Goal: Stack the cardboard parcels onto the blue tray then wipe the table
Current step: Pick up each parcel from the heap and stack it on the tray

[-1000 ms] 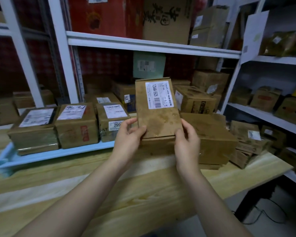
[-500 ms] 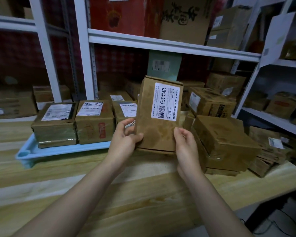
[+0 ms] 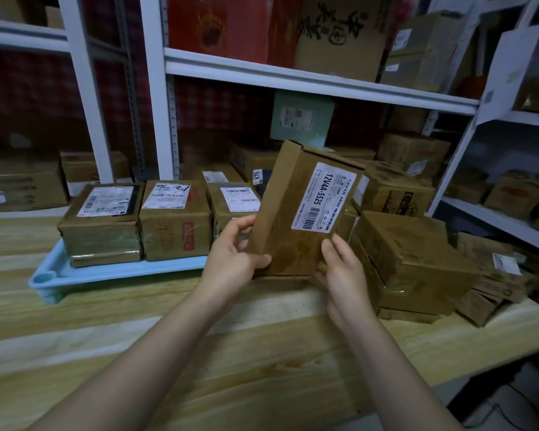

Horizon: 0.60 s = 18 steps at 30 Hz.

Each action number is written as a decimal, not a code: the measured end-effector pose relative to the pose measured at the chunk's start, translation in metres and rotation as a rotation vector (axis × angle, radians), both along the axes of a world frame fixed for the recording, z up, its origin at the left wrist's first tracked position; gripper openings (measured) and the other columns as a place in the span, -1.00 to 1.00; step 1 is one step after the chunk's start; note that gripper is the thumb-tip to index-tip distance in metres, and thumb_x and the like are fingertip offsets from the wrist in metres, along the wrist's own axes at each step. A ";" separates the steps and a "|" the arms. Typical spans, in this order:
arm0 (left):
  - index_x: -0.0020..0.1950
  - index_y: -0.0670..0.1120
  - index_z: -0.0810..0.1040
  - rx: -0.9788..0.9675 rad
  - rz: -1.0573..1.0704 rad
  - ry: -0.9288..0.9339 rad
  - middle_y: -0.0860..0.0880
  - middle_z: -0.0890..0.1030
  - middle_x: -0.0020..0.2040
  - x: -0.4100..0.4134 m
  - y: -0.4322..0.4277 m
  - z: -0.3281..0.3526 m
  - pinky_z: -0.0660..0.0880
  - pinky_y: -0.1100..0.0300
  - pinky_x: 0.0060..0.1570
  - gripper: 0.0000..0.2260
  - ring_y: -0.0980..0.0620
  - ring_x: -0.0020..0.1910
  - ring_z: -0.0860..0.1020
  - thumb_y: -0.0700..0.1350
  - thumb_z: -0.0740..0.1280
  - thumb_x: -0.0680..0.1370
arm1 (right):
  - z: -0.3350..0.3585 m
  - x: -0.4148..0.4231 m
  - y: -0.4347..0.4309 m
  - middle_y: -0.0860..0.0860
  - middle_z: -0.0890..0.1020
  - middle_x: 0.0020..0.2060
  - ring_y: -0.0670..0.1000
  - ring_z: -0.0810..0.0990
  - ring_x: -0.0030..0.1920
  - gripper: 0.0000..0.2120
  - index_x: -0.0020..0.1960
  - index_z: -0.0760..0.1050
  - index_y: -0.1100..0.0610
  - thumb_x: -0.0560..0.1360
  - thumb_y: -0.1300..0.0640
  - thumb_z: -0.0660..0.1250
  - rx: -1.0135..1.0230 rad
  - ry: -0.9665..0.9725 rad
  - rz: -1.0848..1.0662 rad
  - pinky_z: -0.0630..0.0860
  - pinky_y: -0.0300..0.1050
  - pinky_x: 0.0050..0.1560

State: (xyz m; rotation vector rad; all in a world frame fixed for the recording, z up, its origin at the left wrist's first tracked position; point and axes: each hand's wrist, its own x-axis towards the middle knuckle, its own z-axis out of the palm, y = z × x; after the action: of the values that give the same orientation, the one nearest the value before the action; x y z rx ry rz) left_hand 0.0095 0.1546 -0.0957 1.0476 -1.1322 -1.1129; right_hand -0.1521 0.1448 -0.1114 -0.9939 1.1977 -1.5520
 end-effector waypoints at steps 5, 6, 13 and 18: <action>0.09 0.04 0.57 -0.012 0.017 0.023 0.10 0.68 0.00 -0.001 -0.005 -0.005 0.54 -0.01 0.17 -0.42 0.07 0.02 0.65 -0.58 0.34 0.32 | -0.003 -0.003 -0.003 -0.18 0.58 0.15 -0.12 0.52 0.17 -0.75 0.33 0.43 -0.09 0.67 0.02 0.16 -0.010 -0.030 0.030 0.42 0.04 0.34; 0.09 0.04 0.57 -0.007 0.020 0.033 0.09 0.68 0.00 -0.002 -0.005 -0.005 0.54 0.00 0.16 -0.42 0.07 0.02 0.65 -0.58 0.33 0.32 | -0.004 -0.004 -0.004 -0.13 0.56 0.24 -0.08 0.50 0.25 -0.69 0.40 0.42 -0.05 0.67 0.00 0.17 -0.012 -0.044 0.025 0.42 0.06 0.35; 0.26 -0.02 0.53 0.086 -0.025 0.170 0.04 0.67 0.08 -0.001 -0.003 0.001 0.52 0.33 -0.28 -0.50 0.11 -0.05 0.64 -0.49 0.28 0.44 | -0.008 -0.014 -0.006 -0.24 0.69 -0.15 -0.26 0.67 -0.13 -0.79 0.02 0.55 -0.13 0.68 -0.02 0.14 -0.015 -0.058 0.045 0.53 -0.33 -0.24; 0.31 -0.09 0.40 0.138 -0.009 0.331 -0.07 0.64 0.13 -0.002 -0.006 0.003 0.52 0.20 -0.24 -0.58 0.03 -0.07 0.63 -0.43 0.23 0.52 | -0.012 -0.013 -0.009 -0.17 0.73 -0.13 -0.12 0.67 -0.04 -0.76 0.13 0.57 -0.03 0.66 -0.04 0.15 -0.008 -0.124 0.081 0.55 -0.14 -0.11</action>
State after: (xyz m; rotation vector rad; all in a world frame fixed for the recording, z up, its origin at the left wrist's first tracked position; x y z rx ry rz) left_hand 0.0079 0.1487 -0.0928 0.9211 -0.8059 -1.3310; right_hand -0.1646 0.1356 -0.1233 -0.9263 1.0543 -1.5322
